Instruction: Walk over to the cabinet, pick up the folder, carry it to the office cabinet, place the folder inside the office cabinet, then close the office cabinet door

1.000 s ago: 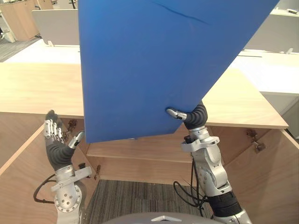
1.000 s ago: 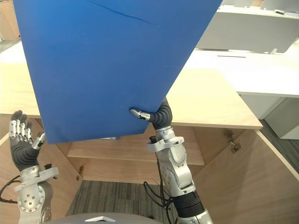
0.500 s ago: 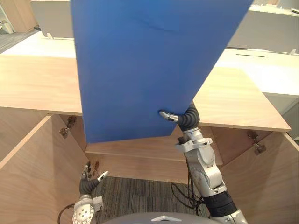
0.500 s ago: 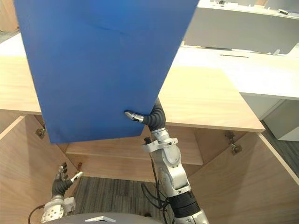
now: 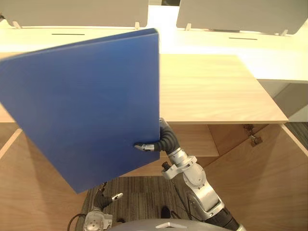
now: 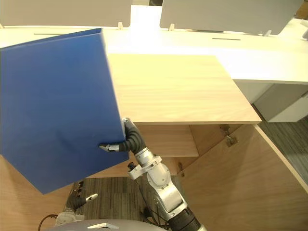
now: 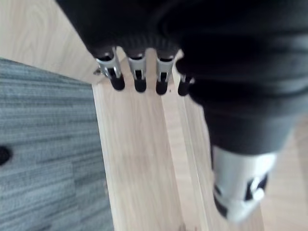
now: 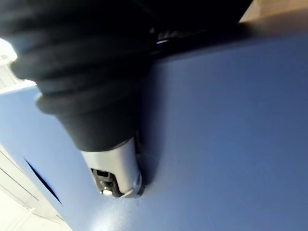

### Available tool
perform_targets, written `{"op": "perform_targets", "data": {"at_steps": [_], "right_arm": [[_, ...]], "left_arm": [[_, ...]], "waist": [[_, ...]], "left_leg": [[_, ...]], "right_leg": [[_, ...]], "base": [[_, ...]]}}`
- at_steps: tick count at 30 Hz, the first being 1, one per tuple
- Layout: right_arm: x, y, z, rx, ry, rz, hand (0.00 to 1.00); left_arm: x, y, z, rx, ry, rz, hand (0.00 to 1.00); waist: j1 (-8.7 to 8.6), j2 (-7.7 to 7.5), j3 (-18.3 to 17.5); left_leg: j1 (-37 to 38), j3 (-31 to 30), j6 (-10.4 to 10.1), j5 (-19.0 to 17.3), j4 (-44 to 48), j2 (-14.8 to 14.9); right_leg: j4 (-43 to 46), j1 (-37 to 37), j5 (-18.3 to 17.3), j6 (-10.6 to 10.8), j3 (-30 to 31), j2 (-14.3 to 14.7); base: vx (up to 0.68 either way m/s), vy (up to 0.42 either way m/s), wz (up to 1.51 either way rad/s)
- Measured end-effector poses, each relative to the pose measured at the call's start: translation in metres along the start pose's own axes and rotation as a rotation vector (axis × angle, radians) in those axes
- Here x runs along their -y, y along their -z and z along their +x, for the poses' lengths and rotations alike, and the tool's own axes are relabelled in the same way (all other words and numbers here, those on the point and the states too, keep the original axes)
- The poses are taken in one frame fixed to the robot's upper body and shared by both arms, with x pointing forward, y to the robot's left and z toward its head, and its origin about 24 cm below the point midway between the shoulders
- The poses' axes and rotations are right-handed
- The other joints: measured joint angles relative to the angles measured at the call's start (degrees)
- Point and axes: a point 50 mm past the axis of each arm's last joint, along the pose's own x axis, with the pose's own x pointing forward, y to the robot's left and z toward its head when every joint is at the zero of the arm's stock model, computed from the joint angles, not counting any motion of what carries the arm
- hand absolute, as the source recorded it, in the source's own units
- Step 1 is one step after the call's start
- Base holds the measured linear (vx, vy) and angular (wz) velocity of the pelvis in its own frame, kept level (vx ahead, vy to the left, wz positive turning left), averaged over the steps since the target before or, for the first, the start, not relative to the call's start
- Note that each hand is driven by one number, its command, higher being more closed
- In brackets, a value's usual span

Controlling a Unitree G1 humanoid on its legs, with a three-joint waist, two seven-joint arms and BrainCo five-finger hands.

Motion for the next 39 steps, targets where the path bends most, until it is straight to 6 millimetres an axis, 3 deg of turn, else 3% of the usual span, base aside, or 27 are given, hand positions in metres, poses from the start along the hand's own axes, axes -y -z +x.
{"op": "perform_targets", "data": {"at_steps": [4,8,10,14,21,27,30,37,39], "right_arm": [[-0.011,0.017,-0.002,-0.077,-0.080,-0.076,1.00],[-0.017,0.039,0.004,-0.161,-0.184,-0.158,1.00],[-0.013,0.039,0.016,-0.141,-0.185,-0.205,1.00],[-0.009,0.040,0.038,-0.112,-0.213,-0.310,1.00],[-0.004,0.046,0.052,-0.110,-0.253,-0.453,1.00],[0.032,0.053,0.062,-0.179,-0.177,-0.544,1.00],[0.060,0.051,0.067,-0.214,-0.072,-0.556,1.00],[0.125,0.018,0.071,-0.155,0.261,-0.452,1.00],[0.139,0.001,0.072,-0.082,0.360,-0.399,1.00]], "left_arm": [[0.006,-0.007,0.007,0.013,0.033,0.036,0.00],[0.005,-0.034,0.023,0.096,0.042,0.071,0.00],[0.006,-0.047,0.030,0.128,0.045,0.086,0.00],[0.002,-0.065,0.038,0.183,0.044,0.126,0.00],[0.002,-0.090,0.046,0.255,0.042,0.138,0.00],[0.001,-0.116,0.054,0.324,0.037,0.136,0.00],[-0.004,-0.137,0.056,0.391,0.013,0.111,0.00],[-0.023,-0.168,0.054,0.501,-0.074,-0.021,0.00],[-0.028,-0.177,0.051,0.542,-0.094,-0.056,0.00]], "waist": [[-0.30,0.94,2.2],[-0.24,1.30,7.1],[-0.11,1.82,10.8],[0.02,2.23,14.8],[0.76,3.61,17.7],[0.99,4.01,18.9],[1.04,4.11,19.6],[1.42,4.86,20.6],[1.61,4.94,20.8]], "left_leg": [[-3.0,1.5,0.0,-3.3,5.7,0.4],[-9.6,2.2,0.1,-6.2,13.9,1.2],[-14.4,2.4,0.2,-8.2,20.1,2.1],[-21.7,2.4,0.5,-10.0,27.6,2.9],[-31.7,2.1,1.3,-12.1,35.9,3.6],[-42.1,0.5,1.6,-12.9,43.2,4.1],[-46.5,-0.5,1.8,-13.2,46.3,4.2],[-55.1,-1.9,2.0,-15.3,53.9,5.4],[-57.2,-2.3,2.1,-15.5,55.3,5.6]], "right_leg": [[0.9,-1.6,-0.1,-0.1,1.5,0.1],[4.6,-6.6,-0.3,-0.3,2.3,0.3],[8.3,-10.4,-0.7,-0.7,2.6,0.7],[15.8,-18.1,-2.5,-0.6,2.8,0.7],[24.7,-28.3,-4.2,-0.5,2.9,0.5],[32.2,-38.3,-5.9,-1.3,1.9,0.2],[35.5,-42.5,-6.7,-1.3,1.3,0.0],[42.7,-50.6,-8.9,-1.6,0.6,0.2],[44.4,-52.6,-9.5,-1.6,0.3,0.2]], "base": [[-0.01,0.010,-0.19],[-0.08,-0.003,-0.11],[-0.13,-0.004,-0.06],[-0.16,0.003,0.01],[-0.17,-0.015,0.02],[-0.12,-0.026,0.10],[-0.08,-0.025,0.10],[-0.02,-0.004,0.01],[0.00,-0.005,0.02]]}}
